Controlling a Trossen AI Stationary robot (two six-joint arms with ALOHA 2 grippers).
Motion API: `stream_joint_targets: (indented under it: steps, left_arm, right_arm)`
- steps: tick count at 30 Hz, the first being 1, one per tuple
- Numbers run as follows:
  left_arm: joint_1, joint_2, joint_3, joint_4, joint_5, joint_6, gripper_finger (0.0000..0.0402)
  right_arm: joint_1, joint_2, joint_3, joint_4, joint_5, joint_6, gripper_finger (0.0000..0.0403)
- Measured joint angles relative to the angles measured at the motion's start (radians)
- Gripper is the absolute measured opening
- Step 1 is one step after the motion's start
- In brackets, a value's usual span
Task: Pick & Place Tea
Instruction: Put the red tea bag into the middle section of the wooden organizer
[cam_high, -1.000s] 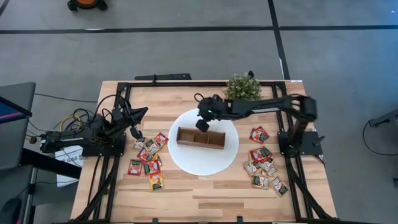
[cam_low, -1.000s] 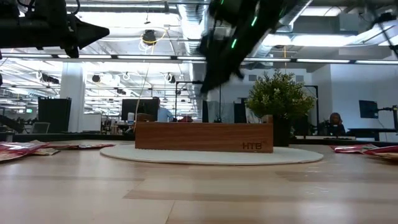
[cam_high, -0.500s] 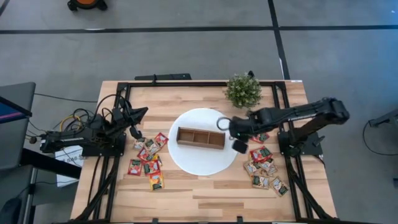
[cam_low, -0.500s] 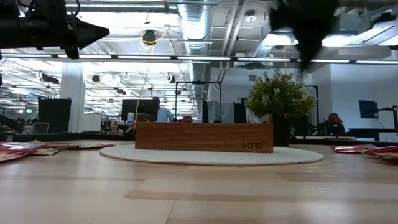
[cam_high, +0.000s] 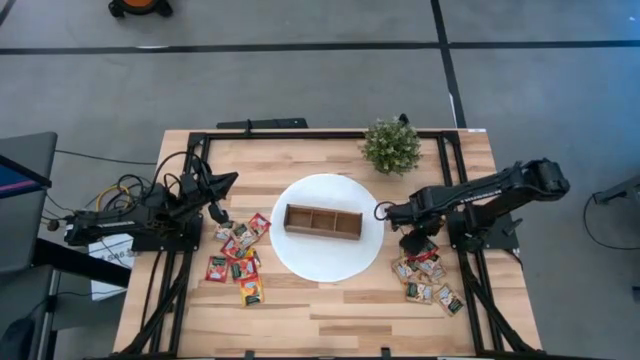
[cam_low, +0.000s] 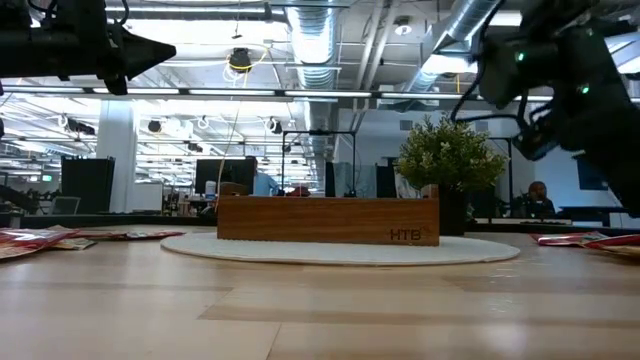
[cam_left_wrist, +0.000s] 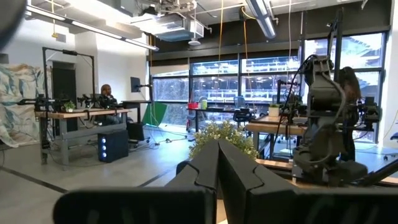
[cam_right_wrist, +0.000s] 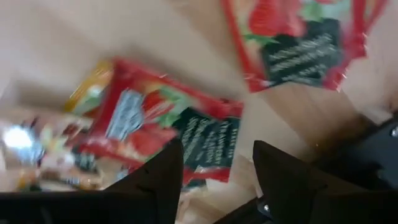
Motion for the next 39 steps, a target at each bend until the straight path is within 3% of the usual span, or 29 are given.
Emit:
stream_joint_targets:
  steps: [7, 14, 19, 25, 32, 39]
  left_arm:
    - [0.0, 0.0, 0.0, 0.0, 0.0, 0.004, 0.0]
    - [0.0, 0.0, 0.0, 0.0, 0.0, 0.006, 0.0]
    - [0.0, 0.0, 0.0, 0.0, 0.0, 0.007, 0.0]
    - [0.0, 0.0, 0.0, 0.0, 0.0, 0.007, 0.0]
    - [0.0, 0.0, 0.0, 0.0, 0.0, 0.007, 0.0]
    - [0.0, 0.0, 0.0, 0.0, 0.0, 0.007, 0.0]
  right_arm:
    - [-0.035, 0.021, -0.059, 0.027, -0.035, 0.03, 0.0163]
    - [0.015, 0.027, -0.102, 0.285, -0.191, 0.016, 0.0151]
    - [0.039, 0.025, -0.084, 0.392, -0.293, -0.02, 0.0153]
    - [0.073, 0.024, -0.061, 0.476, -0.332, -0.018, 0.0179]
    - [0.164, 0.024, -0.122, 0.544, -0.263, 0.154, 0.0244]
    - [0.221, 0.024, -0.174, 0.813, -0.192, 0.288, 0.0241]
